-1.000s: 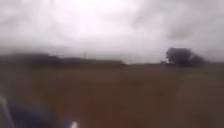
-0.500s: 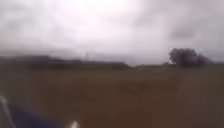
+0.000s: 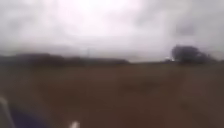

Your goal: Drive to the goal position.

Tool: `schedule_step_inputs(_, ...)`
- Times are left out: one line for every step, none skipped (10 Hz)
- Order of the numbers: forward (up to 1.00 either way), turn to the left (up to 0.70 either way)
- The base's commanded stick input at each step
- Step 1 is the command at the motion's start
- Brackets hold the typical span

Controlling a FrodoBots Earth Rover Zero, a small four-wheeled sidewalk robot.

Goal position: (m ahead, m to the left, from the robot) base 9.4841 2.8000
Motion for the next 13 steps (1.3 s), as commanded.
schedule_step_inputs(0.7, 0.0)
schedule_step_inputs(0.7, -0.08)
schedule_step_inputs(0.7, -0.3)
schedule_step_inputs(0.7, -0.35)
schedule_step_inputs(0.7, -0.33)
schedule_step_inputs(0.7, -0.04)
schedule_step_inputs(0.7, 0.0)
schedule_step_inputs(0.7, 0.0)
schedule_step_inputs(0.7, 0.0)
schedule_step_inputs(0.7, 0.0)
schedule_step_inputs(0.7, 0.0)
schedule_step_inputs(0.7, 0.0)
schedule_step_inputs(0.7, 0.0)
